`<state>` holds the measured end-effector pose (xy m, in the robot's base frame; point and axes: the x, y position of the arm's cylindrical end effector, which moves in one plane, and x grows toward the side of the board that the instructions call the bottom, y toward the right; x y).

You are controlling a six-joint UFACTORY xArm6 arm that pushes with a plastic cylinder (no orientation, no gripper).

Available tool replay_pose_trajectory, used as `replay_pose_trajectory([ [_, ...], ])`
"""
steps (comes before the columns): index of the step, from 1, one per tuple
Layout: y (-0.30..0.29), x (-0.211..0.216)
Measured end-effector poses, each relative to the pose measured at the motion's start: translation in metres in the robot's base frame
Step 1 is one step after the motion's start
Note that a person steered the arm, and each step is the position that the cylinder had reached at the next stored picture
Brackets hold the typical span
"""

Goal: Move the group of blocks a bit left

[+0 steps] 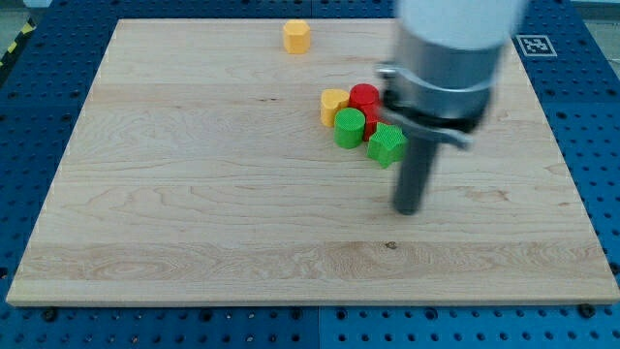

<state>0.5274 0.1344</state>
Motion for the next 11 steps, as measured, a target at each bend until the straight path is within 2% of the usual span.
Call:
replay_pose_trajectory([
  [1, 0.073, -0.022],
  [3, 0.081, -0.024],
  [4, 0.081, -0.038],
  [5, 0.074, -0.068],
  [7, 0.057, -0.085],
  [8, 0.049, -0.086],
  [10, -0.011, -0.087],
  [11, -0.016, -0.087],
])
